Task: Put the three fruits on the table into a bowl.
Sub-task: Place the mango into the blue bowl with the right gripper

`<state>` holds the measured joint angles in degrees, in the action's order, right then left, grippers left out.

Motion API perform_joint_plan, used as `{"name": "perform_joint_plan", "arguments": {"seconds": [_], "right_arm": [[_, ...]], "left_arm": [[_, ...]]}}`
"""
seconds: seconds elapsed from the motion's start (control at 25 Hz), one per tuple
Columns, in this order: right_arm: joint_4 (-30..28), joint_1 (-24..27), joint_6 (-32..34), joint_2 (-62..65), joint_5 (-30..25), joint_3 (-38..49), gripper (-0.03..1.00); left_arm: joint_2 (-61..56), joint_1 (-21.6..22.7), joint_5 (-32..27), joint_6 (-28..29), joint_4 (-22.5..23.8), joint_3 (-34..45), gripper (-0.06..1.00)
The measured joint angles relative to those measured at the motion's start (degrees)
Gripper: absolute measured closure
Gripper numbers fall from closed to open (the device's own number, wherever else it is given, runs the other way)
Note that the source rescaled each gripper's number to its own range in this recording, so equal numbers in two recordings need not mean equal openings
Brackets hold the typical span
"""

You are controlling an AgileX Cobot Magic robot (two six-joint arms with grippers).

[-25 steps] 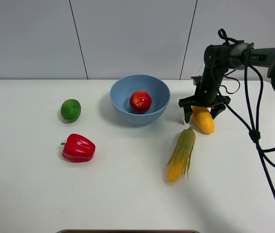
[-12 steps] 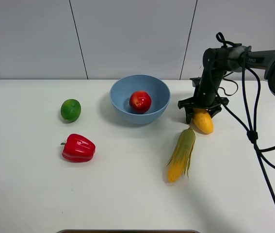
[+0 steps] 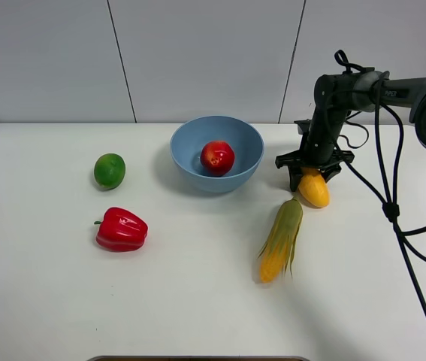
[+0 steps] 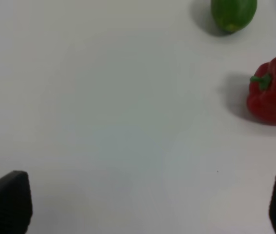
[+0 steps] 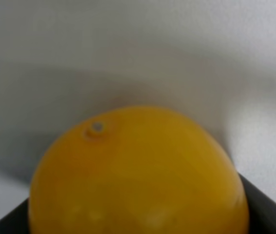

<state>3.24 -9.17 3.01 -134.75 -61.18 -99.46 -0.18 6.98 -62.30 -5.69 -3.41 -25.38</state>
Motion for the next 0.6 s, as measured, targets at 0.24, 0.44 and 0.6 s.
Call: {"name": "perform_joint_plan", "arguments": {"seconds": [0.24,0.44,0.6], "right_arm": [[0.0,0.0,0.0,0.0,0.0,0.0,0.96],[0.0,0.0,0.0,0.0,0.0,0.0,0.96],[0.0,0.0,0.0,0.0,0.0,0.0,0.96]], "left_arm": [[0.0,0.0,0.0,0.0,0.0,0.0,-0.06],[0.0,0.0,0.0,0.0,0.0,0.0,-0.06],[0.0,0.0,0.0,0.0,0.0,0.0,-0.06]]}}
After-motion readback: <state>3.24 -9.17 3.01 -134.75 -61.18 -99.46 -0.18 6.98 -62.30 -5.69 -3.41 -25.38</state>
